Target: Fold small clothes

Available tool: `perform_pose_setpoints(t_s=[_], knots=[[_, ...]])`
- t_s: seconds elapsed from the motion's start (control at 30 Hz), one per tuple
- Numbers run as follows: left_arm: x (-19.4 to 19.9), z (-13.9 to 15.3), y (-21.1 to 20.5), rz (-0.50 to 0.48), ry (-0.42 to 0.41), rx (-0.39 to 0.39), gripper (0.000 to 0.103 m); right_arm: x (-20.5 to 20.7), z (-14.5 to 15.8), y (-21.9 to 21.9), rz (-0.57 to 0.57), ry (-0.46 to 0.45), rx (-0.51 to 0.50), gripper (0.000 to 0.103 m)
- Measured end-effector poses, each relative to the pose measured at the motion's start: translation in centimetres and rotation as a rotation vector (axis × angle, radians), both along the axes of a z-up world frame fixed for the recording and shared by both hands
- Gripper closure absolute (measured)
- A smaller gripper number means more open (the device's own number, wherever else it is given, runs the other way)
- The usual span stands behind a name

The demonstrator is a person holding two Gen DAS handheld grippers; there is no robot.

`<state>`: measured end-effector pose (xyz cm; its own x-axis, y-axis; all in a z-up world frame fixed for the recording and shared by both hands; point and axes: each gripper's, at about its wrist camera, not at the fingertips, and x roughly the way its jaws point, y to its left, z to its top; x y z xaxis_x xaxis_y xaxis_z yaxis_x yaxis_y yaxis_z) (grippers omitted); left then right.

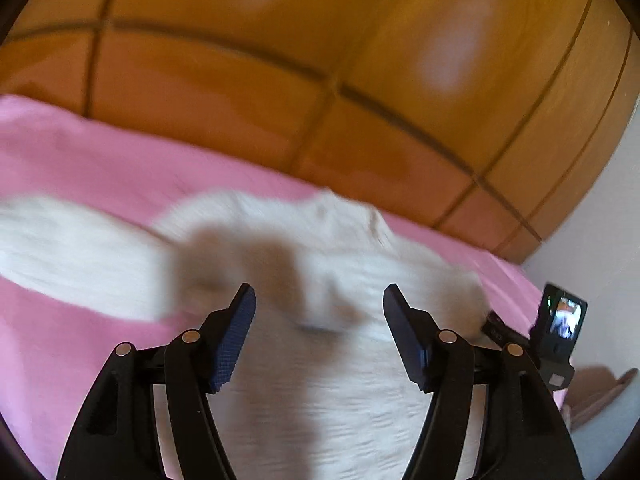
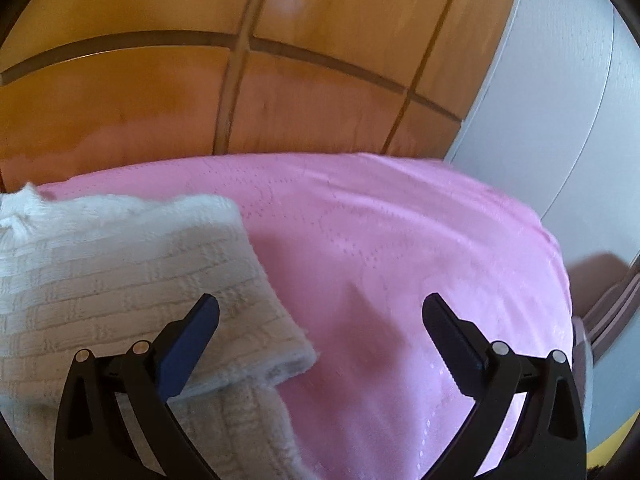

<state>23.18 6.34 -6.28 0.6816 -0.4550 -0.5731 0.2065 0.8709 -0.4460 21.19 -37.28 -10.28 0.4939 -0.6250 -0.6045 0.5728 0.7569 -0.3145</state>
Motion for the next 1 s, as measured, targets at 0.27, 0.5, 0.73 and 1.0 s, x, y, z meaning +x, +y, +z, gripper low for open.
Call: perform_pose_setpoints(t_s=[0.27, 0.5, 0.73, 1.0], knots=[[-0.6, -0.1, 11.3, 0.316, 0.037, -0.011, 0.038, 0.5, -0.1, -0.9, 0.047, 0.005, 0.057, 0.002], [-2.5, -2.2, 17.8, 0.507, 0.116, -0.04, 0.038, -0.9, 0.6, 1.2, 0.145, 0.053, 0.11, 0.002], [-3.4, -4.9, 20.8, 0.597, 0.195, -0.151, 0.038, -3.6, 0.2, 5.3, 0.239, 0.047, 0.113, 0.002], [-3.4, -6.5, 24.5, 0.653, 0.206, -0.406, 0.046, -3.9, -0.8, 5.6, 0.242, 0.039, 0.114, 0.002]])
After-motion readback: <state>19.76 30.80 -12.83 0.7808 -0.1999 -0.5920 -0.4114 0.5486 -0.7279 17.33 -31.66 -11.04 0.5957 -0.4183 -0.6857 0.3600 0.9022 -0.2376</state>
